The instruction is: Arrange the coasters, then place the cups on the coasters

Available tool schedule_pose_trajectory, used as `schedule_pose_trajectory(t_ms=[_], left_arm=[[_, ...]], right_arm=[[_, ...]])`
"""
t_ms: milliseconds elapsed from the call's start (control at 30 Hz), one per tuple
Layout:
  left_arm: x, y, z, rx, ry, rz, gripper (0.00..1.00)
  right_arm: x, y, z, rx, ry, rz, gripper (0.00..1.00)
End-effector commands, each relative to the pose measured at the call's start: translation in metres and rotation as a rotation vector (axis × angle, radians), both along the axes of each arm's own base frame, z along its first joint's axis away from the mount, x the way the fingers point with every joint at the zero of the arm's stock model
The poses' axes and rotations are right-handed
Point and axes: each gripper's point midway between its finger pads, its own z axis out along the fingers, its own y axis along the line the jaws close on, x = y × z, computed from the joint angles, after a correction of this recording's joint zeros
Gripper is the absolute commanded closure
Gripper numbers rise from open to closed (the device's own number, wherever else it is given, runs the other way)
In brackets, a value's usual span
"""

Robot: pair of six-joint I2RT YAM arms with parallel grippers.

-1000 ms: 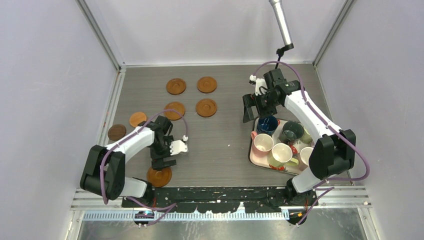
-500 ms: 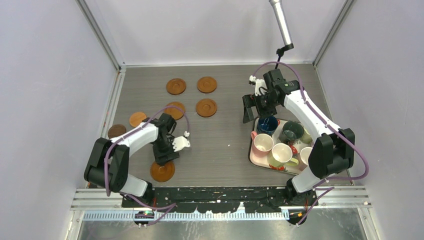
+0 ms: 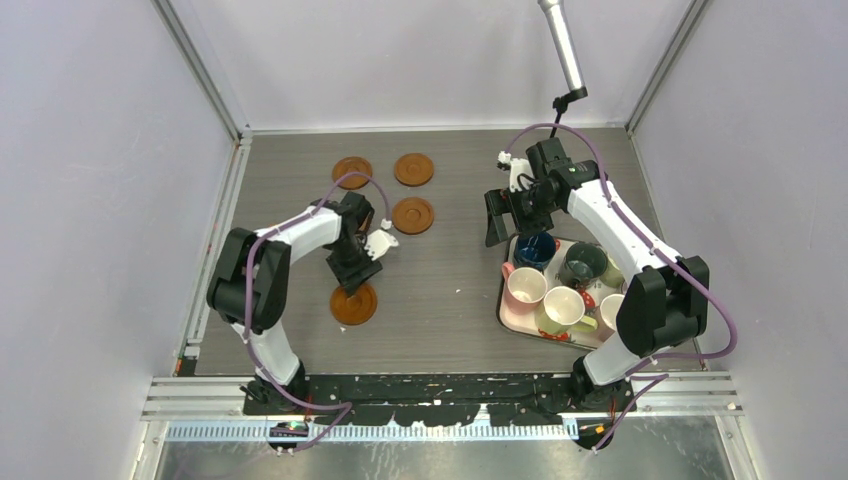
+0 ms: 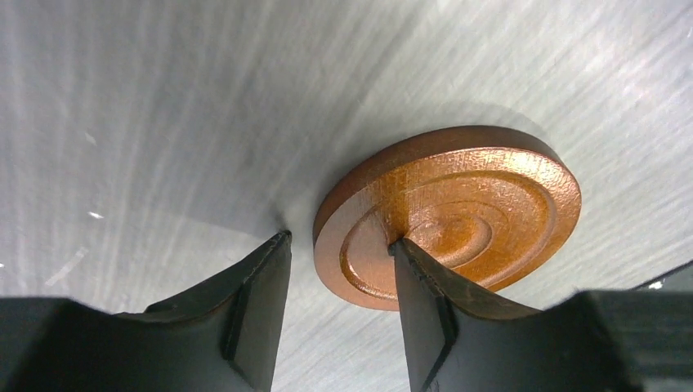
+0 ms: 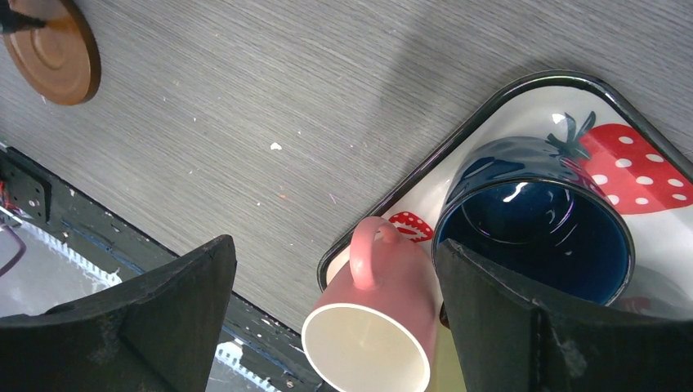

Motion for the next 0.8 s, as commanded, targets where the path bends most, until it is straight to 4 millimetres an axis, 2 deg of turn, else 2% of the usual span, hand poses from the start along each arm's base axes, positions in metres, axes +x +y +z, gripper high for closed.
schedule_pose_trajectory(t_ms=[0,233,433,767], left_arm=[[0.092,-0.050,-0.004,-0.130,-0.291,0.063,0.49],[0.112,-0.068,-0.002,-0.122,-0.322,0.087,0.50],[0.123,-0.074,-0.001,-0.120,-0.332,0.099,0.50],[0.113,-0.089,0.023,-0.196,-0.312,0.098,0.48]], right_arm=[[0.008,0.003,0.016,0.019,-0.051,0.018,0.04],[0.011,0.004,0.014,0.022,-0.042,0.019,0.04],[0.010,0.004,0.014,0.023,-0.041,0.018,0.04],[0.011,0.005,0.014,0.024,-0.040,0.020,0.04]])
